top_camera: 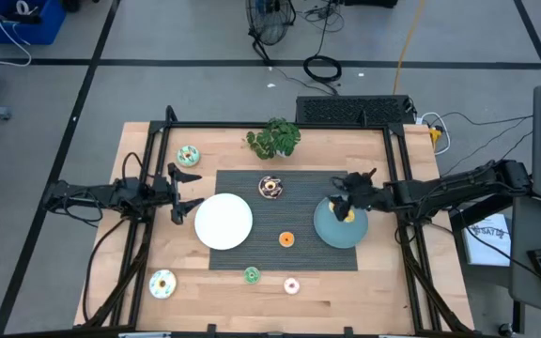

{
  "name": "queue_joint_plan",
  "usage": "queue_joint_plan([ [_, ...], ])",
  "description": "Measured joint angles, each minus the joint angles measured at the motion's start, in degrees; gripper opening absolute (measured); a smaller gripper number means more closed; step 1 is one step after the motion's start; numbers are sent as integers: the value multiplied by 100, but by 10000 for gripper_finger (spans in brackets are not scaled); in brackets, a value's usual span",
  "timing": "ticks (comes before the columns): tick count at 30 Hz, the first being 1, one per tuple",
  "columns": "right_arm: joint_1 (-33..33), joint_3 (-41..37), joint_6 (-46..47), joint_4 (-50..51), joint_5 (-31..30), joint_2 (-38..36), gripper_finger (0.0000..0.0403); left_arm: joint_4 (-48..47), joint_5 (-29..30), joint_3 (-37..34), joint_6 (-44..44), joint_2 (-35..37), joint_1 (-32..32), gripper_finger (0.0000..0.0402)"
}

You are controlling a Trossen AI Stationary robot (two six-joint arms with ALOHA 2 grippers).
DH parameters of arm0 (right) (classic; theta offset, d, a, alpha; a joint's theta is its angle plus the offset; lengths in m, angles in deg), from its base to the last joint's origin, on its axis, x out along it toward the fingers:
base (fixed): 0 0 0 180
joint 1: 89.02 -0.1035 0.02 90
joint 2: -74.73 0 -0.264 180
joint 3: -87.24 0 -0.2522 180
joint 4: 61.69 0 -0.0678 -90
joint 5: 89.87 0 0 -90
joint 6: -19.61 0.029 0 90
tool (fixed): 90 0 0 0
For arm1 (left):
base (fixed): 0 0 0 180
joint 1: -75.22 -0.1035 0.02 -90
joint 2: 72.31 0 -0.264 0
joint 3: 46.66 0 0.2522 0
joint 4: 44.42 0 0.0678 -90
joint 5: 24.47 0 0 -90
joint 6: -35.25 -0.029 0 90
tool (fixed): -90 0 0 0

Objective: Pick & Place donuts
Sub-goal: Put the right small white doughnut on top of the blue plate

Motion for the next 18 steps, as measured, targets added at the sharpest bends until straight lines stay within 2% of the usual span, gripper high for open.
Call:
queue_joint_plan([
  [4, -34, 0, -792, -1349, 54, 0, 251, 0, 0, 0, 0, -1, 0, 349],
  [6, -55, 0, -1138, -1967, 306, 0, 251, 2, 0, 0, 0, -1, 0, 349],
  [12, -62, -2, -1846, -3521, 1648, 2, 251, 2, 0, 0, 0, -1, 0, 349],
  [18, -347, -2, -2694, -4570, 2679, 272, 251, 2, 0, 0, 0, 0, 0, 349],
])
